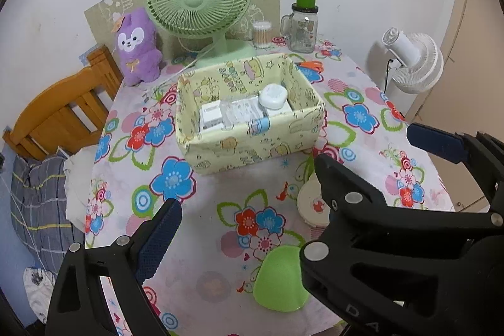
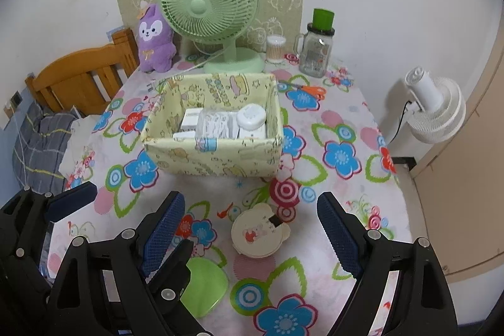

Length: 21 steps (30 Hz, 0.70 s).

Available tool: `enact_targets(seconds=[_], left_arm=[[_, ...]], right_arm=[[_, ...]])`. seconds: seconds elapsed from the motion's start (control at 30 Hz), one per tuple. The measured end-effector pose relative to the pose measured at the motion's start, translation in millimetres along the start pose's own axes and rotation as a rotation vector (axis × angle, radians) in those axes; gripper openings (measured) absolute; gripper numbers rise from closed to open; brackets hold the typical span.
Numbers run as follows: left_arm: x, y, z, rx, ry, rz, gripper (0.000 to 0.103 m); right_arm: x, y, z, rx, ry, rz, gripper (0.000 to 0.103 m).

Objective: Organize rigid objects
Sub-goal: 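Move both grippers toward the green pad and the cream round case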

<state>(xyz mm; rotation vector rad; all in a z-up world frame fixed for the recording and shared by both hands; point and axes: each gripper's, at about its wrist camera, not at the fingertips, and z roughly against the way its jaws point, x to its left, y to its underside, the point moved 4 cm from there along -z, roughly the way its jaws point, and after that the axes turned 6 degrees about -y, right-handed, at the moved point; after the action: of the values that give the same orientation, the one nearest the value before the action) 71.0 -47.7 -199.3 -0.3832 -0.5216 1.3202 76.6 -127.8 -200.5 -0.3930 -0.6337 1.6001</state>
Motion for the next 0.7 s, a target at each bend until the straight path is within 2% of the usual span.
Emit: enact_targets(seconds=[0.5,0.7], left_arm=[[-15.1,31.7,-38.1,0.048,0.050,0.011,0.096],[-18.7,37.0,-49.7,0.044,0.060,0.003,0.096]], right_arm=[[-11.0,37.2,-38.7,0.045,-0.020,-0.018,0.088],[-12.8,42.0,-48.6,0.028,-0.009,-0.004,0.088]])
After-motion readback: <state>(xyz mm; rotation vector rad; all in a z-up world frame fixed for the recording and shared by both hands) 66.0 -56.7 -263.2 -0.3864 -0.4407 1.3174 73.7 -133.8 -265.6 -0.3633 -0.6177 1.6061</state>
